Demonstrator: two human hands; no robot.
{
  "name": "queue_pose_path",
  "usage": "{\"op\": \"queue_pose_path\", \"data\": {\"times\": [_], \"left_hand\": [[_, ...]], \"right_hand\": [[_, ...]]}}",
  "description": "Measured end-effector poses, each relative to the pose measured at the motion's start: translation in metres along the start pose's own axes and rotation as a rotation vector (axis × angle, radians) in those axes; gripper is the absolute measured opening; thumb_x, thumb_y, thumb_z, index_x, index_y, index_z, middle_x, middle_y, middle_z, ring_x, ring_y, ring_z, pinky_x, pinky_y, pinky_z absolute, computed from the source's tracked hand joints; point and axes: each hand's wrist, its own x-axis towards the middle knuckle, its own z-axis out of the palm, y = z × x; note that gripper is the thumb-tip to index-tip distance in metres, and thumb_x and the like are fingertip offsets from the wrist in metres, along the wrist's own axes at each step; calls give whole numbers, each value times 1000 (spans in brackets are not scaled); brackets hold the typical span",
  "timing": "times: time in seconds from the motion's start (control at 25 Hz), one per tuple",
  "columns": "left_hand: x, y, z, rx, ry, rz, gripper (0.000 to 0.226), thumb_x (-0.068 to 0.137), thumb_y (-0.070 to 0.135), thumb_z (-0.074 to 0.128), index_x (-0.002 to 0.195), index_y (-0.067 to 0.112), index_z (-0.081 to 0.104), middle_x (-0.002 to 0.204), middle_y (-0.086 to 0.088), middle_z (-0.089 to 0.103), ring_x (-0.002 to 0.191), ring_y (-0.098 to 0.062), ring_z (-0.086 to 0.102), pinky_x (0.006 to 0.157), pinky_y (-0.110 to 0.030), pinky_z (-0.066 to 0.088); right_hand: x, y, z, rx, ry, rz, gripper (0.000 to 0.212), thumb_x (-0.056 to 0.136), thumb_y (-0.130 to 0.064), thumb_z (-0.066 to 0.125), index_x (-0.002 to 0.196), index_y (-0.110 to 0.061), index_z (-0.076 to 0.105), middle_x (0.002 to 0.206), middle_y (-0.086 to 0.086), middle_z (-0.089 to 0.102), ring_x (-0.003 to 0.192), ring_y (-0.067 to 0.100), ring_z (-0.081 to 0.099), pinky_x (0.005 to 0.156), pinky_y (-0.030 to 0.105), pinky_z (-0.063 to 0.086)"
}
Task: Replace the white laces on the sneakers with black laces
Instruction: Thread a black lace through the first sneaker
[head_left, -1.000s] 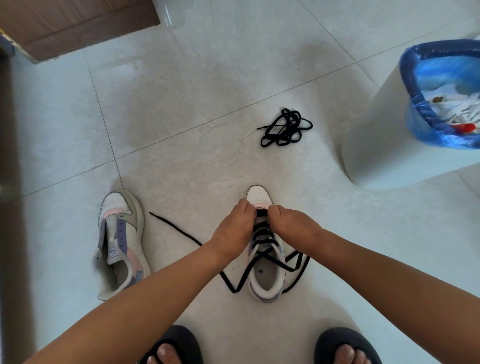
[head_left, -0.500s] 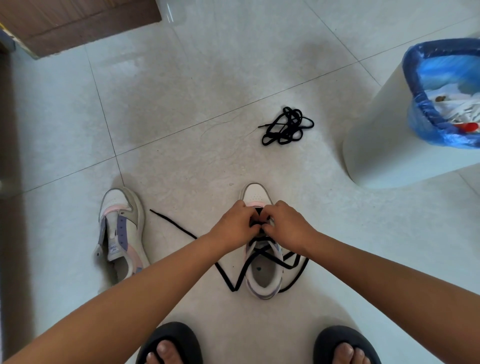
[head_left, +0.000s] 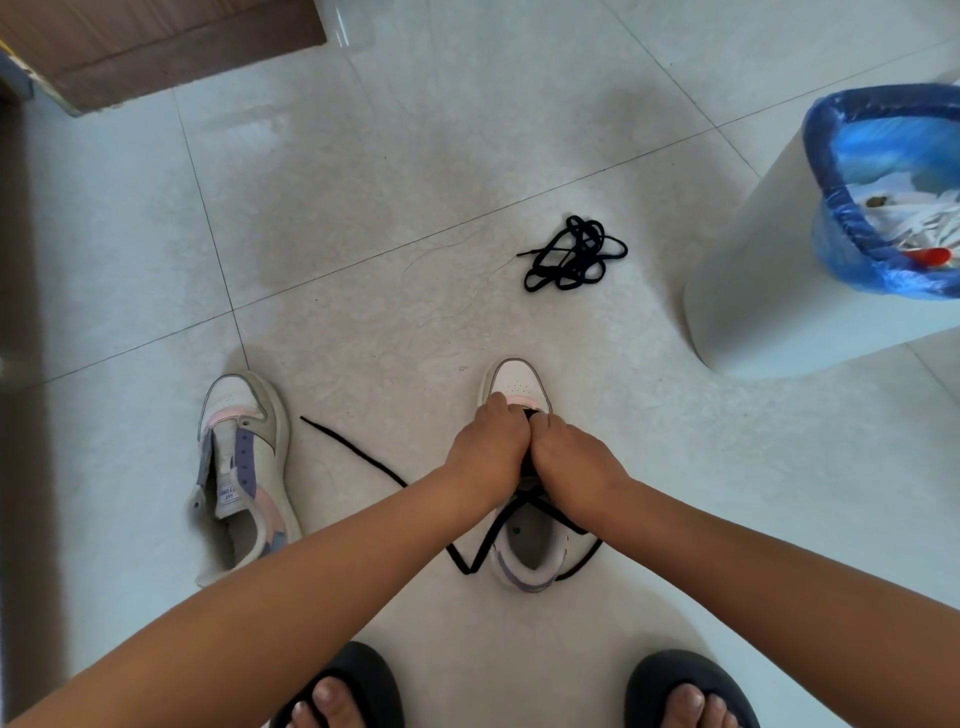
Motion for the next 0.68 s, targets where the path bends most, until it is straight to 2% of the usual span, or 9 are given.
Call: {"op": "queue_pose_path", "data": {"times": [0.16,0.28,0.4,0.48,0.52,0.6,0.68], "left_hand": [[1,-4,5,9,107,63,33,93,-1,35,125,1,41,123,-17,41,107,-26,46,75,-25,36],[9,-6,3,-9,-33,140,28,93,0,34,114,3,52,105,-17,47,104,-28,48,74,-27,33],[16,-6,0,-44,-97,120,27,92,3,36,109,4,58,87,-6,41,90,-23,49,71,-24,34],[19,-4,-2,-61,-127,119,27,92,4,36,110,2,56,75,-3,37,100,-27,52,78,-26,38],[20,-2,-4,-80,-141,114,26,92,3,36,110,0,56,79,-7,44,105,-27,52,81,-27,40],[19,-1,-7,-58,-141,112,25,92,1,39,112,0,54,106,-16,56,109,-26,52,86,-29,43],[17,-3,-4,-55,-135,129,25,93,2,43,117,0,50,121,-17,51,112,-28,53,93,-33,46]], "right_hand": [[0,3,-3,-1,55,16,35,88,5,47,121,-4,42,117,16,49,98,28,54,65,30,32],[7,4,-2,-50,-2,-11,38,88,6,45,125,-5,41,120,15,46,103,28,51,66,31,34],[13,5,-4,-79,-70,-5,38,91,4,42,129,-2,40,124,17,44,107,29,50,73,33,40],[16,4,-7,-98,-111,-6,40,92,4,40,132,-2,39,125,17,43,110,30,49,76,32,41],[17,4,-8,-115,-133,-17,40,92,3,40,133,-1,39,126,18,43,111,30,49,75,31,39],[18,3,-7,-150,-167,-33,41,93,2,40,134,0,37,127,18,42,112,30,49,73,31,37],[17,0,-6,-162,-197,-22,44,93,3,40,137,1,33,128,20,40,113,30,49,78,33,42]]}}
